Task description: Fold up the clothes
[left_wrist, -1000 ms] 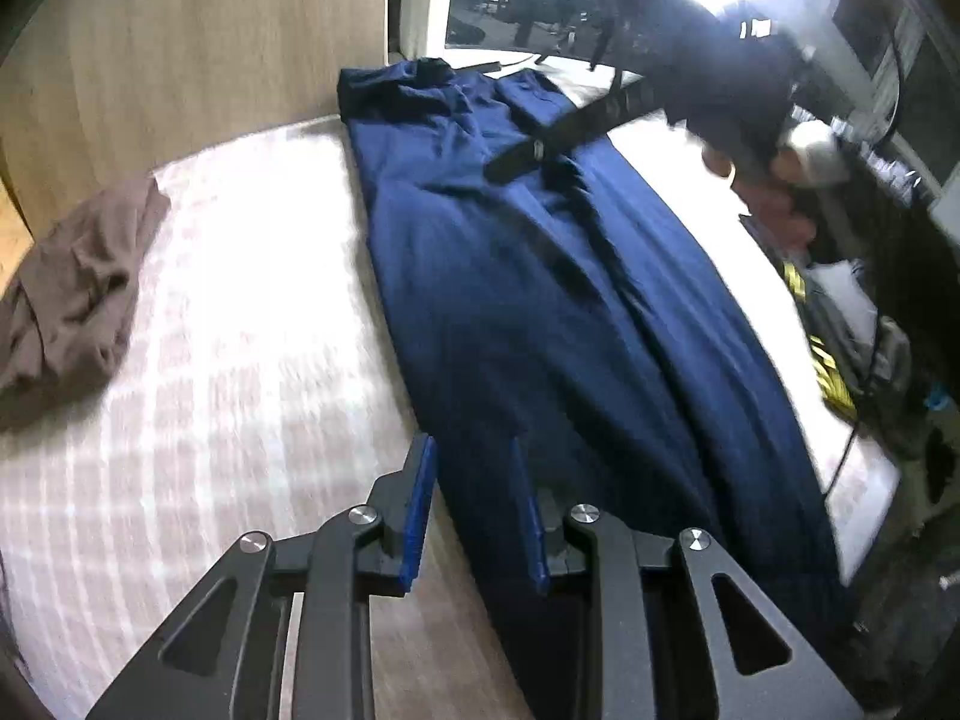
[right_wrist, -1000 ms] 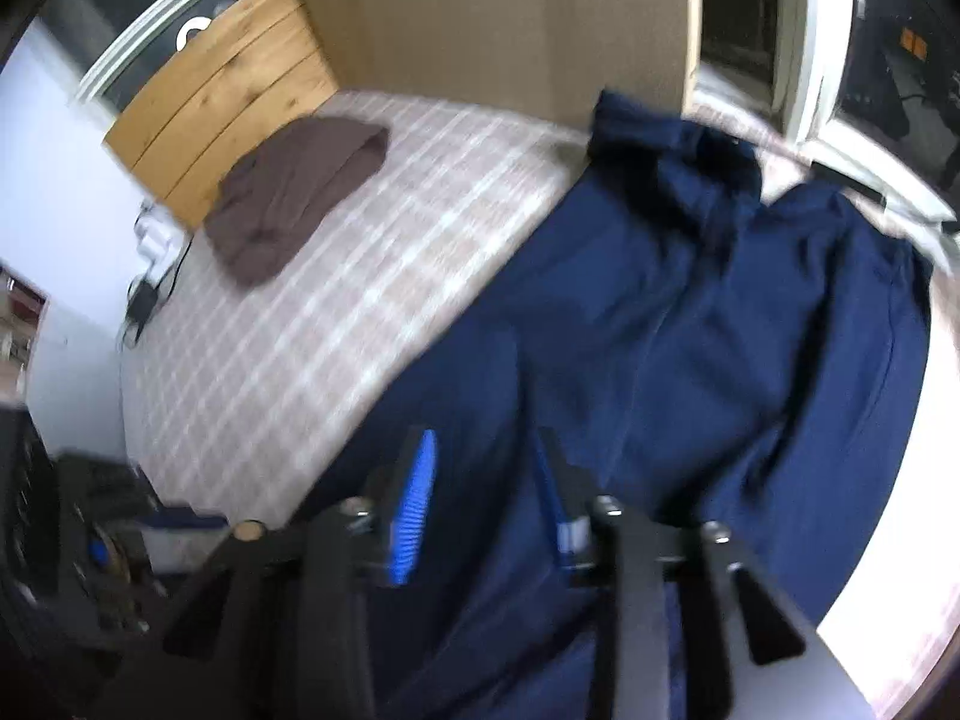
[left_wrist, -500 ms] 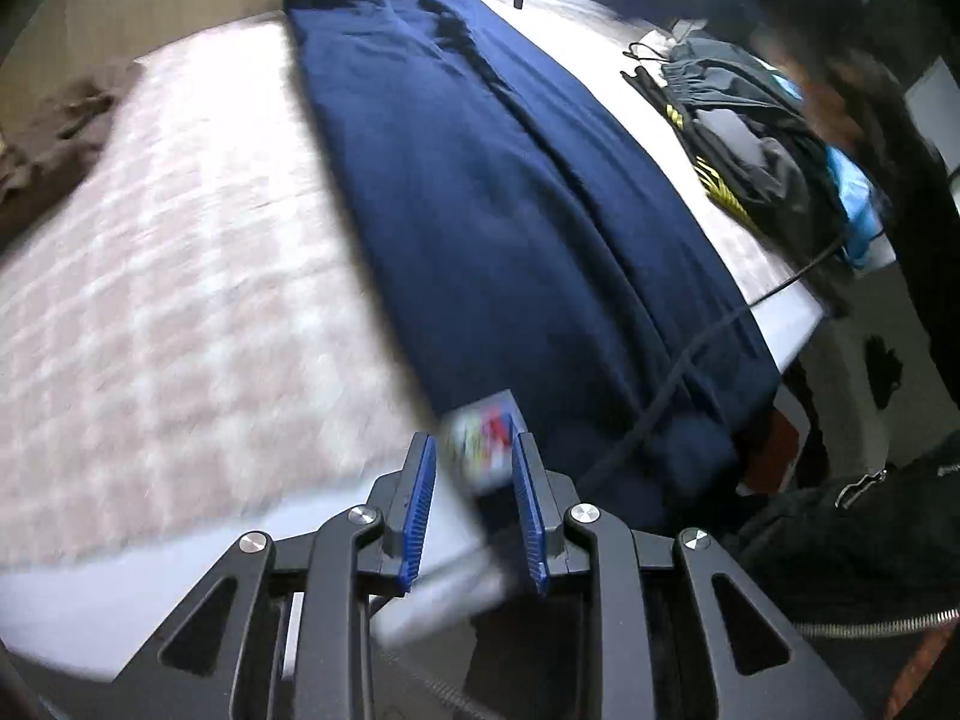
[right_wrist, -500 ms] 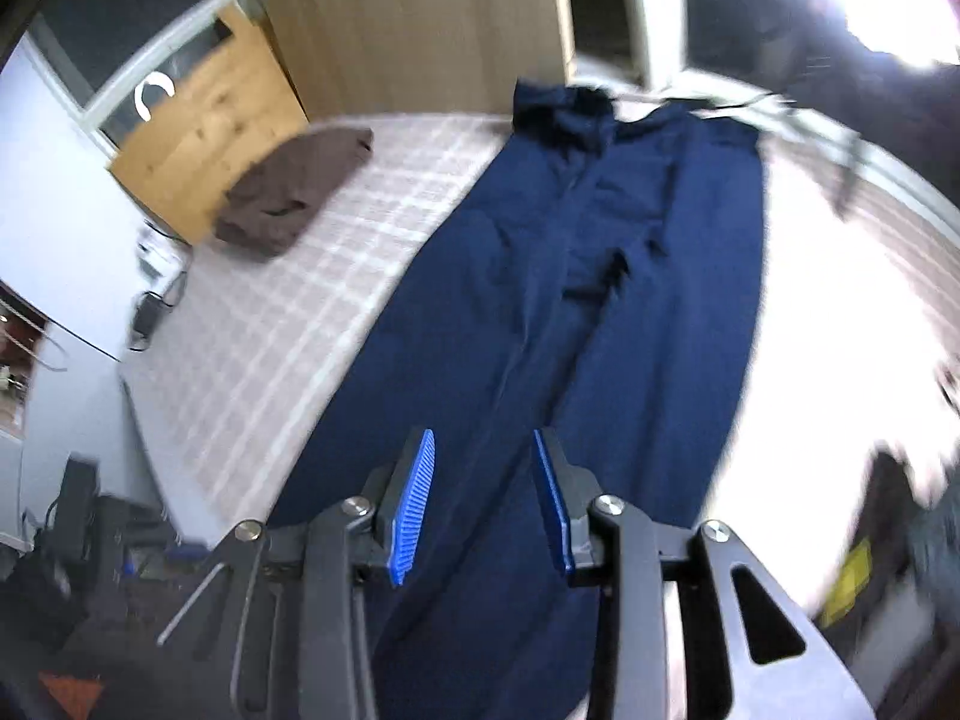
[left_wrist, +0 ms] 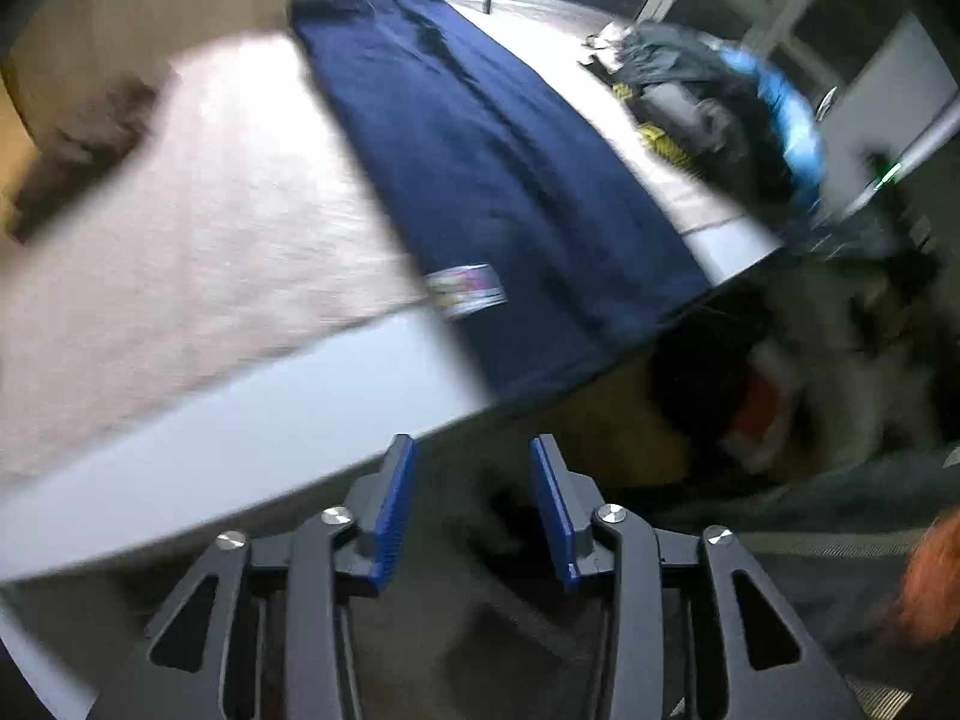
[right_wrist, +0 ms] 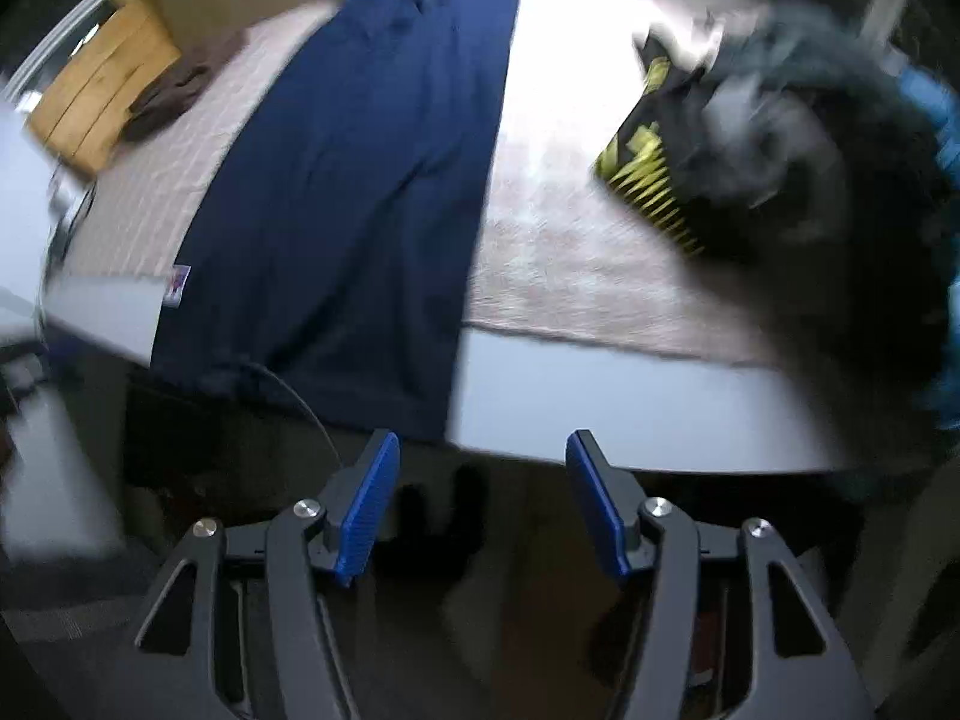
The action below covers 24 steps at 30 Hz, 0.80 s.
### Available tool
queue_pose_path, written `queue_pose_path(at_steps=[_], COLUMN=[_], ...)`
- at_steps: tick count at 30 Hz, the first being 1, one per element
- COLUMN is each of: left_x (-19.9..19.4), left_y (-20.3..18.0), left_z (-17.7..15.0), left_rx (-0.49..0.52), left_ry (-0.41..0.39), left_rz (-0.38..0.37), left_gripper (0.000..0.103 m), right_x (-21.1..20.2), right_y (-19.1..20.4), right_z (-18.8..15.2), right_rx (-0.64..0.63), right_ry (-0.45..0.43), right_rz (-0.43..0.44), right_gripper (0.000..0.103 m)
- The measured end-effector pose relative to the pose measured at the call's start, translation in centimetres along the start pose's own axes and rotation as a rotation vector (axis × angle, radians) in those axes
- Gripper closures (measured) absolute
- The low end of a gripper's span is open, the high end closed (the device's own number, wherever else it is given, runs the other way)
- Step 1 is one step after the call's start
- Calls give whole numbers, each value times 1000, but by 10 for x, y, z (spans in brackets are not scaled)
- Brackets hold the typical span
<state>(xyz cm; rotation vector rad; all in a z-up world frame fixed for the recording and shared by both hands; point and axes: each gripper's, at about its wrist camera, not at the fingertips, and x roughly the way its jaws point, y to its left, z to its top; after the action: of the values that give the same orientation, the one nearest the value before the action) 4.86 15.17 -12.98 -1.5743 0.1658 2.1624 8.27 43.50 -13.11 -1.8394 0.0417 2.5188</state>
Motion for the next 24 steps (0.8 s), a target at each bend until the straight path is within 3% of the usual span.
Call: queue_pose_path(at_steps=[1, 3, 8, 14, 24], left_x=[-2, 6, 60, 85, 106], left_y=[8, 19, -12, -29, -50], left_z=[2, 5, 12, 17, 24], left_rx=[-22, -90, -99, -136, -98], left_ry=[1, -3, 16, 38, 68], left_rz=[14, -21, -79, -68, -11], left_gripper=[63, 64, 65, 65, 66], right_x=[-12, -16, 28, 70, 82], right_y=[-8, -21, -6, 6, 7], right_z=[-3, 1, 7, 1, -3], right_rx=[-7, 56, 77, 101, 38], right_ry=[-19, -59, -52, -11, -17], right_rz=[-41, -25, 98, 170, 193], right_gripper=[45, 45, 45, 45, 45])
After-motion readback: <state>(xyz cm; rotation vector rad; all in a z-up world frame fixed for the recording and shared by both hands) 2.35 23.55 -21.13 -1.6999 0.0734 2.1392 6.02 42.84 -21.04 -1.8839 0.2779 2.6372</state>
